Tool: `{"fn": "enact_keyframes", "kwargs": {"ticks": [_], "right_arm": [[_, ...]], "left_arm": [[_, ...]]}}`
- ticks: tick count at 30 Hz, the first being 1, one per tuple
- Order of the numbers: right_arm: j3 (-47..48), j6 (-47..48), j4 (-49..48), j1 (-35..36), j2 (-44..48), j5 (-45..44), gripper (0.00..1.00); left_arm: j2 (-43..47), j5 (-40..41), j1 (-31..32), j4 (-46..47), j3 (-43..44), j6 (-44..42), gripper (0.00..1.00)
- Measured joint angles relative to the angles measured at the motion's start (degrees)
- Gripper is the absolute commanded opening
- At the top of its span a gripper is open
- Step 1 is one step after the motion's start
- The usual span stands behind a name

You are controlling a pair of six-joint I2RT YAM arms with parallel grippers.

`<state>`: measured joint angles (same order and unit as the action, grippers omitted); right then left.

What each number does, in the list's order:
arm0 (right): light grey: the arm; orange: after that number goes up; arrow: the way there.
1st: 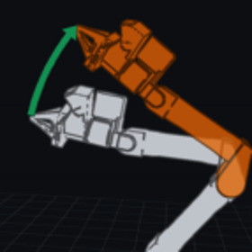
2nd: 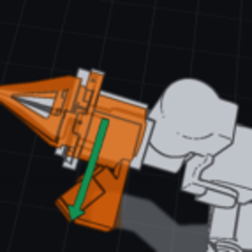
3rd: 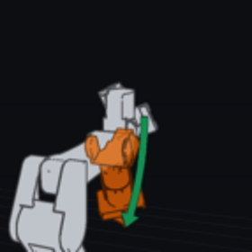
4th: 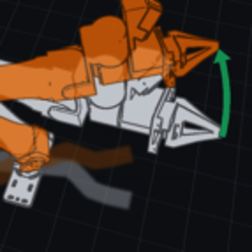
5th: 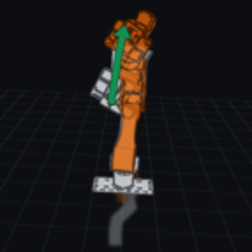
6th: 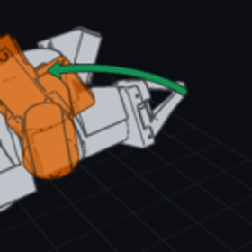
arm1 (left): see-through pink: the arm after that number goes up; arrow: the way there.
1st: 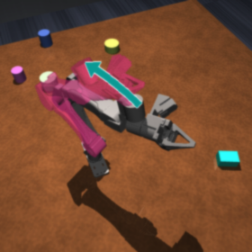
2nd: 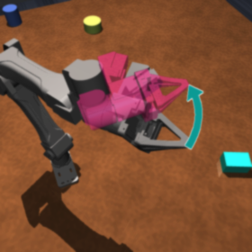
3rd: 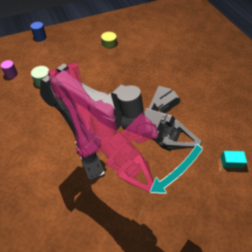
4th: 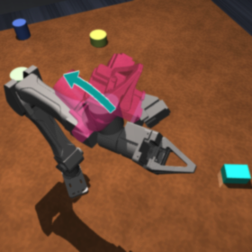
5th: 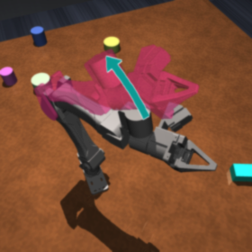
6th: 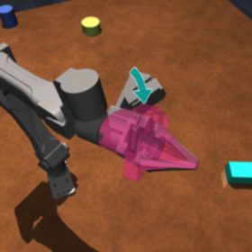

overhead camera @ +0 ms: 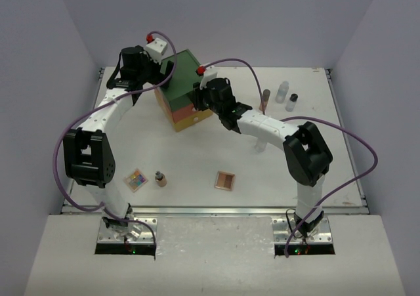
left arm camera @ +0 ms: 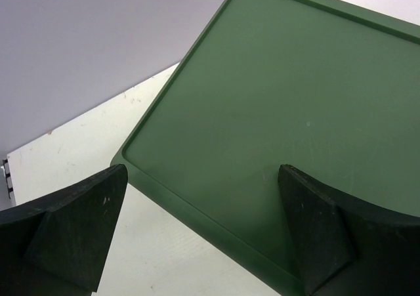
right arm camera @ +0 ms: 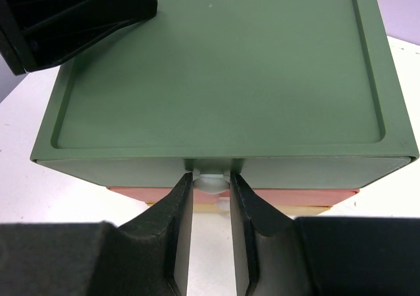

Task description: Organize the makeup

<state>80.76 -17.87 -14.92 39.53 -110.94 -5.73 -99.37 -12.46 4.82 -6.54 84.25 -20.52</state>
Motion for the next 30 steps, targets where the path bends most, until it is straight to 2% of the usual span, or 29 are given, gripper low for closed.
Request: {"fn": "enact_keyframes", "kwargs": {"ticks": [4,12,22,24,25,28,30], "right_arm": [[0.3,0.3,-0.1,0.0,-0.3,-0.1,0.0],[-3.6,0.3,-4.7,0.0,0.9,0.0,0.0],[-21.4,2.2,-8.0,0.8,14.6,1.8,0.02],[-23.7,2.4,-8.1,0.8,16.6,2.1,0.15],[-24.7,2.6,-8.2,0.9,17.5,2.3,0.32],[-26.1,3.4,-6.9,0.9,19.1,3.2,0.59],[-26.1,4.2,-4.9,0.9,19.4,3.8,0.88]], "left_arm": [[0.0,0.0,0.0,0.7,-0.4,-0.2,0.98],[0.1,0.1,0.0,2.1,-1.1,-0.5,0.99],[0.3,1.3,0.0,2.5,-1.4,-1.3,1.0],[0.3,1.4,0.0,2.6,-1.4,-1.3,1.0],[0.3,1.4,0.0,2.6,-1.4,-1.3,1.0],[0.3,1.4,0.0,2.6,-1.4,-1.2,1.0],[0.4,1.4,0.0,2.6,-1.4,-1.2,1.0]]}}
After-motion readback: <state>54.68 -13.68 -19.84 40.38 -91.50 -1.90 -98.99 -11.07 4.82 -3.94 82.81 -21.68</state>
